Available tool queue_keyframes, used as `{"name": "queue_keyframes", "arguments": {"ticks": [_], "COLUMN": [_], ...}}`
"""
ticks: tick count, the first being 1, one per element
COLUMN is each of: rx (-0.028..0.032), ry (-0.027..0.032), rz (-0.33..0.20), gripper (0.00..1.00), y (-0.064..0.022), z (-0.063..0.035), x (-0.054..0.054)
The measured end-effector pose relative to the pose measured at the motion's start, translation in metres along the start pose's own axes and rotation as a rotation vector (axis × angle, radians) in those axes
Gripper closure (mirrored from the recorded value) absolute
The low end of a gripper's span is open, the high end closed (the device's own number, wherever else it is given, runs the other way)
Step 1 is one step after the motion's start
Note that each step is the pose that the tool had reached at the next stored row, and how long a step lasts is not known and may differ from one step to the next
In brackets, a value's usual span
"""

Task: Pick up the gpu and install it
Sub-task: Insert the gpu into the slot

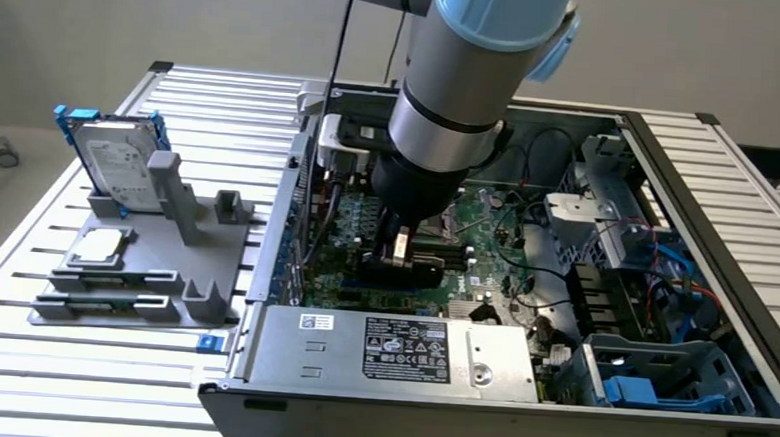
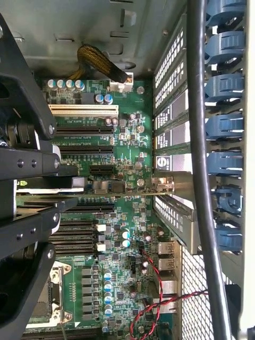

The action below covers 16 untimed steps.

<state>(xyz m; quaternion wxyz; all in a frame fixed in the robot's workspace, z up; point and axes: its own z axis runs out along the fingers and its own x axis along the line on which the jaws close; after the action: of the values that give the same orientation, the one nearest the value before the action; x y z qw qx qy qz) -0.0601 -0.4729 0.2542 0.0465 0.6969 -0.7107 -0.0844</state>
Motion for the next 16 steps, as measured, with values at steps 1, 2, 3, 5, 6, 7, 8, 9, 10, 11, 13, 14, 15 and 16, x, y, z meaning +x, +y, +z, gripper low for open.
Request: {"name": "queue_keyframes", "arguments": {"ticks": [1, 2, 3, 5, 6, 7, 8, 9, 10, 11, 13, 14, 15, 16], "rx": [-0.0002, -0.0003, -0.0004, -0.0007, -0.0007, -0.0016, -0.0024, -0.0031, -0.0034, -0.0043, -0.0060, -0.0071, -0.0074, -0.0077], "ry": [-0.0008, -0.0016, -0.0027, -0.0074, -0.0115, -0.0151, -0.0174, -0.0188, -0.0194, -0.0197, -0.0199, -0.0197, -0.0197, -0.0196], "rz": [0.000, 0.000, 0.000, 0.001, 0.000, 0.001, 0.001, 0.002, 0.002, 0.003, 0.004, 0.004, 0.004, 0.005], "gripper": [0.73, 0.73, 0.73, 0.73, 0.73, 0.73, 0.73, 0.73, 0.73, 0.73, 0.73, 0.73, 0.73, 0.73], "y": [-0.0001, -0.0001, -0.0001, -0.0002, -0.0004, -0.0004, -0.0003, -0.0002, -0.0003, -0.0003, -0.0003, -0.0003, -0.0003, -0.0003], "z": [0.0000, 0.0000, 0.0000, 0.0001, 0.0005, 0.0005, 0.0003, 0.0003, 0.0003, 0.0003, 0.0003, 0.0002, 0.0002, 0.0001], "x": [0.0000, 0.0001, 0.0001, 0.0002, 0.0002, 0.0004, 0.0008, 0.0012, 0.0017, 0.0023, 0.0031, 0.0035, 0.0035, 0.0035]}}
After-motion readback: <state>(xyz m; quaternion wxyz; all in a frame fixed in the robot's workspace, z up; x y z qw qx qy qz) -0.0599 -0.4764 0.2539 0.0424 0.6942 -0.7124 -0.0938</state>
